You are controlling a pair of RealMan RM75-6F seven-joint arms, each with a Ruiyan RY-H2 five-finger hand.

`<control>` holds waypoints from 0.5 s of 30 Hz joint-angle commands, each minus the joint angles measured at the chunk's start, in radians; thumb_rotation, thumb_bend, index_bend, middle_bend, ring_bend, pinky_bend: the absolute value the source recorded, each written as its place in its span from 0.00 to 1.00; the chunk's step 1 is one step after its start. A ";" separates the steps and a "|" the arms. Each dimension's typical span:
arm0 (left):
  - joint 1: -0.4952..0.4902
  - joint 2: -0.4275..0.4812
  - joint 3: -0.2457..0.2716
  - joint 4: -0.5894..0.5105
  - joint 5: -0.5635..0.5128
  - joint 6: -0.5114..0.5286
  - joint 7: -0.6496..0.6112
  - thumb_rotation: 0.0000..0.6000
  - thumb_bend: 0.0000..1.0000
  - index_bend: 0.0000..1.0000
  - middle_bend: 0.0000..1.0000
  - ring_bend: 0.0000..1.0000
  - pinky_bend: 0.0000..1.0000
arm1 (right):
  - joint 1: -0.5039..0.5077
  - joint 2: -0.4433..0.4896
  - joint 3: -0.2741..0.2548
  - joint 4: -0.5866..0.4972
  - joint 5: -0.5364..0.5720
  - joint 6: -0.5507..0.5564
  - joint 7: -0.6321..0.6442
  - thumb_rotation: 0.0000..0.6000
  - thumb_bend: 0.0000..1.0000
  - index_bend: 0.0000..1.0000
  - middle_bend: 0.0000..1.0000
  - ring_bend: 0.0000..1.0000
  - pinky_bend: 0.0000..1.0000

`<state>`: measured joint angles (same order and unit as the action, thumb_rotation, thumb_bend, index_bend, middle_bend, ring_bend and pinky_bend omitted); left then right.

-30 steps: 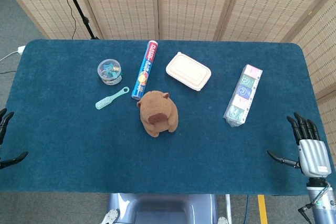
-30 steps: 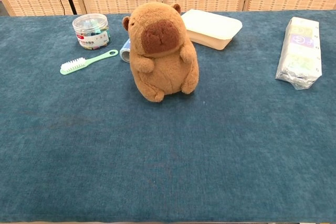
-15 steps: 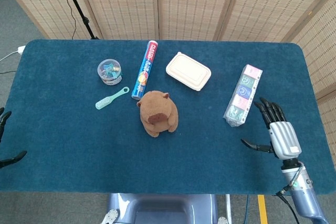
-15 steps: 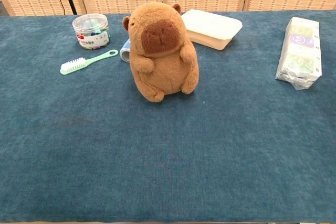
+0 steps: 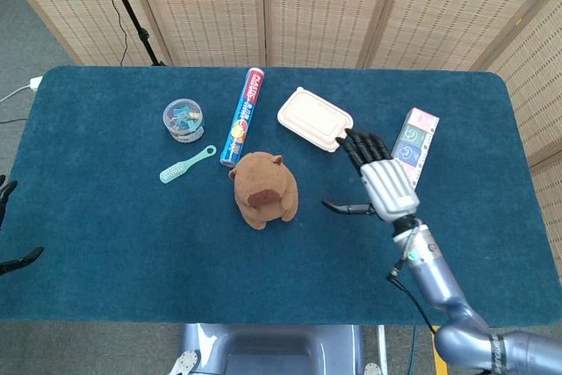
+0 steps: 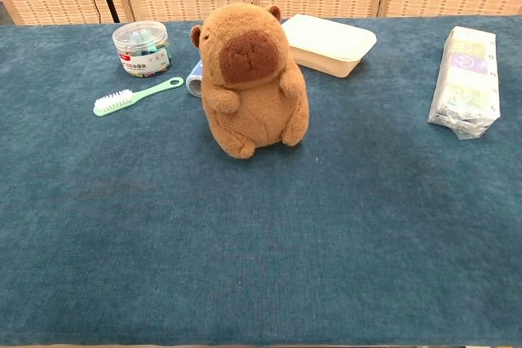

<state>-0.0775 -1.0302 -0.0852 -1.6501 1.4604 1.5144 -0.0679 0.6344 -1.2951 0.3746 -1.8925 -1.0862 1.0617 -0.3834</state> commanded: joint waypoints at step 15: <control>-0.014 0.009 -0.026 -0.002 -0.041 -0.019 -0.014 1.00 0.00 0.00 0.00 0.00 0.00 | 0.333 -0.312 0.065 0.273 0.273 -0.106 -0.092 0.08 0.00 0.00 0.00 0.00 0.00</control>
<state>-0.0905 -1.0220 -0.1113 -1.6524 1.4197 1.4958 -0.0809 0.9530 -1.5926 0.4341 -1.6318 -0.8253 0.9562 -0.4740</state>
